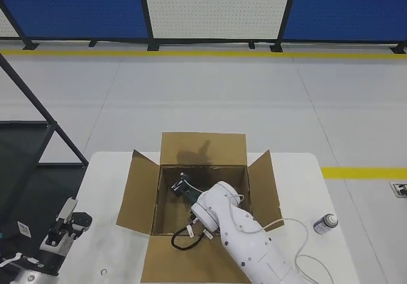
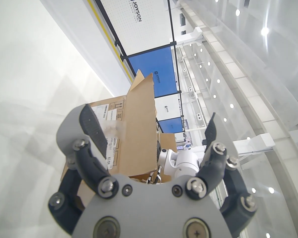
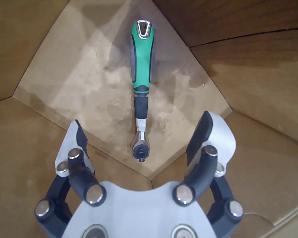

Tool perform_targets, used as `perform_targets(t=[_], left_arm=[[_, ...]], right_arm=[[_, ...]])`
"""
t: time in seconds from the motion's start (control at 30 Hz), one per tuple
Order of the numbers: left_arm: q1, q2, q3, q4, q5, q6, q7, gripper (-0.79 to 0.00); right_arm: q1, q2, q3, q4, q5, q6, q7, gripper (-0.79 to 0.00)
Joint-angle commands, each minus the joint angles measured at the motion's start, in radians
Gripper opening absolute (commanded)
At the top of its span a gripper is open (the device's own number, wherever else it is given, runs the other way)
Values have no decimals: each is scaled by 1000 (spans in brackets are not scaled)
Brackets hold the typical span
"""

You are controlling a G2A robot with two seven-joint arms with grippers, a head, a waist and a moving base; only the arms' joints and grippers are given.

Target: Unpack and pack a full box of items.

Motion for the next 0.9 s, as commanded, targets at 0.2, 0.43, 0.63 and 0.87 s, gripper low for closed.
perform_targets(t=[0.2, 0.43, 0.63, 0.87], left_arm=[[-2, 0, 2, 9, 5, 0, -1, 0], [-20, 0, 21, 21, 17, 10, 13, 0], [-33, -1, 53, 24, 44, 19, 22, 0], [-34, -2, 74, 26, 57, 20, 33, 0]], right_arm=[[-85, 28, 46, -181, -57, -41, -31, 0], [-293, 72, 144, -603, -72, -141, -46, 0], [-463, 97, 252, -939, 5, -161, -112, 0], [-580, 107, 449, -1172, 108, 58, -197, 0]])
